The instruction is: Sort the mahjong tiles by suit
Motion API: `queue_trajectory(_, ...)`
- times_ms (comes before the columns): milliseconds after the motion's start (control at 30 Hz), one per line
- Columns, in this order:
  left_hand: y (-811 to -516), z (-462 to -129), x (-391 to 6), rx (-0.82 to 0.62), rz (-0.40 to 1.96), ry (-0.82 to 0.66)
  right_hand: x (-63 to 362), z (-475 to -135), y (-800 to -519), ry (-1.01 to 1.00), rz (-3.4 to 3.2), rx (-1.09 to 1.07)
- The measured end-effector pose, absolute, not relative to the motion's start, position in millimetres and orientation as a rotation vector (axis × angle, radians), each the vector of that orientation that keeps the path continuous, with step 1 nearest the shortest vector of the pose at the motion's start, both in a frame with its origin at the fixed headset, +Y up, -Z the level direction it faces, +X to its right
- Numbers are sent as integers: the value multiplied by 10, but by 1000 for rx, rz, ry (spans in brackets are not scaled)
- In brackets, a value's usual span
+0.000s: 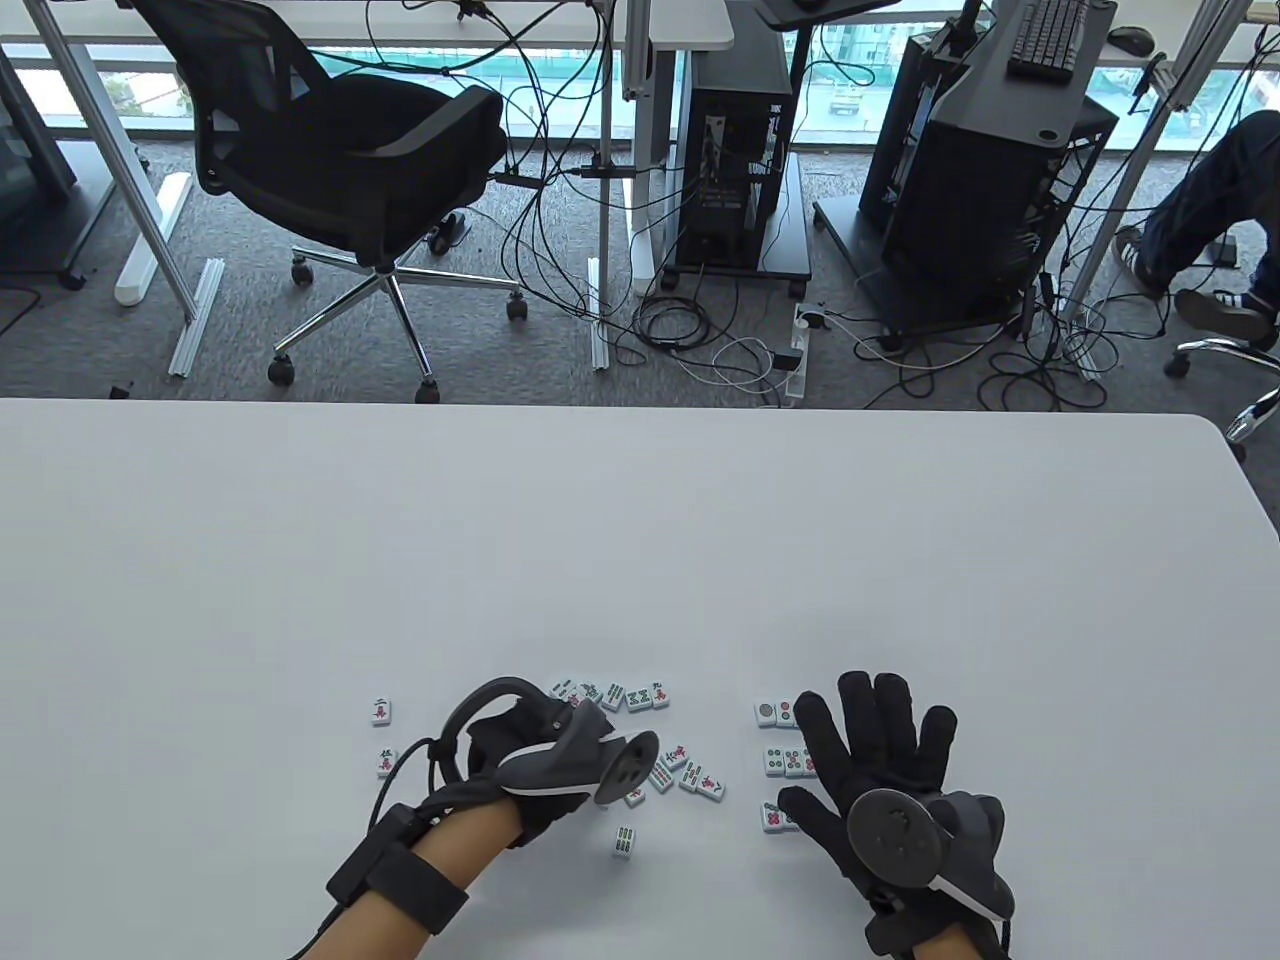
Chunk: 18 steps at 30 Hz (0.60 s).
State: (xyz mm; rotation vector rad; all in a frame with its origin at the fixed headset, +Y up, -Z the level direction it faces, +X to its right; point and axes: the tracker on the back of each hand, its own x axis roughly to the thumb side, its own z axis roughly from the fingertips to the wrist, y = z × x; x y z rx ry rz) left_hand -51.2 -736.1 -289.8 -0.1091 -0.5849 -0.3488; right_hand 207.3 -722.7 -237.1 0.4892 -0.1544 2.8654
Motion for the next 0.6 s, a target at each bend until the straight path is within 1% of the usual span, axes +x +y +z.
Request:
queue_trajectory(100, -7425, -2870, -325, -134, -404, -576, 2075, -2371, -7229, -152, 2864, 488)
queue_trajectory(200, -7487, -2866, -224, -157, -433, -563, 2079, -2369, -7228, -155, 2862, 487)
queue_trajectory(300, -7536, -2875, -184, -154, -447, -548, 2081, -2372, -7231, -155, 2854, 487)
queue_trajectory(433, -7592, -2903, -146, -185, -469, -535, 2078, -2370, -7235, -154, 2855, 491)
queue_trajectory(600, -7595, -2890, -99, -210, -451, -533, 2077, -2370, -7240, -152, 2854, 492)
